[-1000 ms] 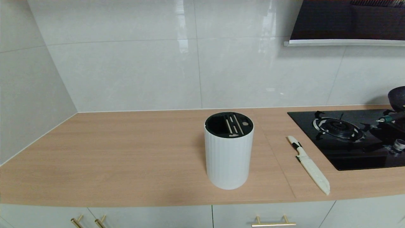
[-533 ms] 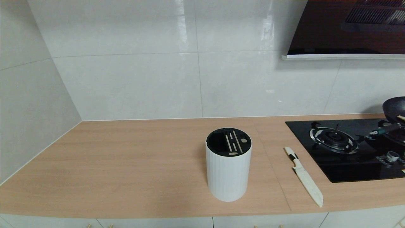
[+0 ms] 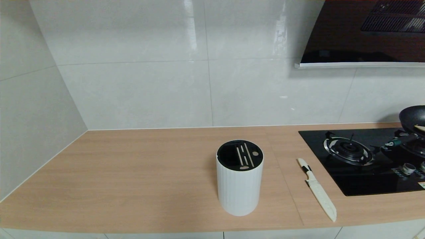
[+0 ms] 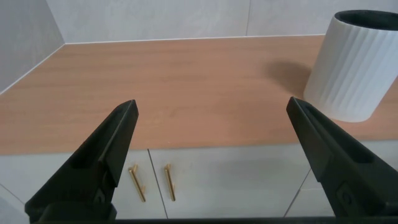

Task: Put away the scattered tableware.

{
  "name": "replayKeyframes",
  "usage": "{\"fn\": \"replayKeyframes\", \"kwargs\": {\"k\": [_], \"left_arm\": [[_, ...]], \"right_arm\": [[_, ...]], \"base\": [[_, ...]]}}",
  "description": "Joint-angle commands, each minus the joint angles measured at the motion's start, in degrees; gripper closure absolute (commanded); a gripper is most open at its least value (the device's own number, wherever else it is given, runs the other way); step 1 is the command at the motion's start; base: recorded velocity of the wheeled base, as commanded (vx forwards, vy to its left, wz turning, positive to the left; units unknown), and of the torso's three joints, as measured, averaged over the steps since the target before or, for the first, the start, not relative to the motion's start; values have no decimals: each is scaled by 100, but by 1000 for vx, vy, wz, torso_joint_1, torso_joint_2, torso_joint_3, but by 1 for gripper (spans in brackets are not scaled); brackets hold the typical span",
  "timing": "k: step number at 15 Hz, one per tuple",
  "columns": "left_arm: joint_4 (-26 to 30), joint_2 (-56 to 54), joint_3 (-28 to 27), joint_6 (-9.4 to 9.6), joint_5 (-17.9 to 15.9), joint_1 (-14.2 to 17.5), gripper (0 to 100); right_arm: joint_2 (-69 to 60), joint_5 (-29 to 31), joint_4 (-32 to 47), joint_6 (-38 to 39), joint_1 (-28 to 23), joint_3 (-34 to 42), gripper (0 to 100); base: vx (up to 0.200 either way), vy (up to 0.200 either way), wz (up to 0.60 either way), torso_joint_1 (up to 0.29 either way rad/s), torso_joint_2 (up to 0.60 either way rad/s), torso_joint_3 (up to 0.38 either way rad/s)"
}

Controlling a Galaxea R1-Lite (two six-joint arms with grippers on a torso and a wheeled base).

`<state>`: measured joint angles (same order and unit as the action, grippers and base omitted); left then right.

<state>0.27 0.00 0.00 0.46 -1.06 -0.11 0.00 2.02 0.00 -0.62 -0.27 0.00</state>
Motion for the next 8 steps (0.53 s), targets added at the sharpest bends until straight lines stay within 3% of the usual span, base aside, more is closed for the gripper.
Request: {"fn": "replayKeyframes", "kwargs": {"k": [1,8], "left_arm": [[0,0,0,-2,1,2,0],[0,0,0,-2,1,2,0]], "right_arm": [[9,0,0,-8,0,0,0],[0,0,0,1,9,0,0]], "base": [[0,0,0,0,0,0],[0,0,0,0,0,0]]}}
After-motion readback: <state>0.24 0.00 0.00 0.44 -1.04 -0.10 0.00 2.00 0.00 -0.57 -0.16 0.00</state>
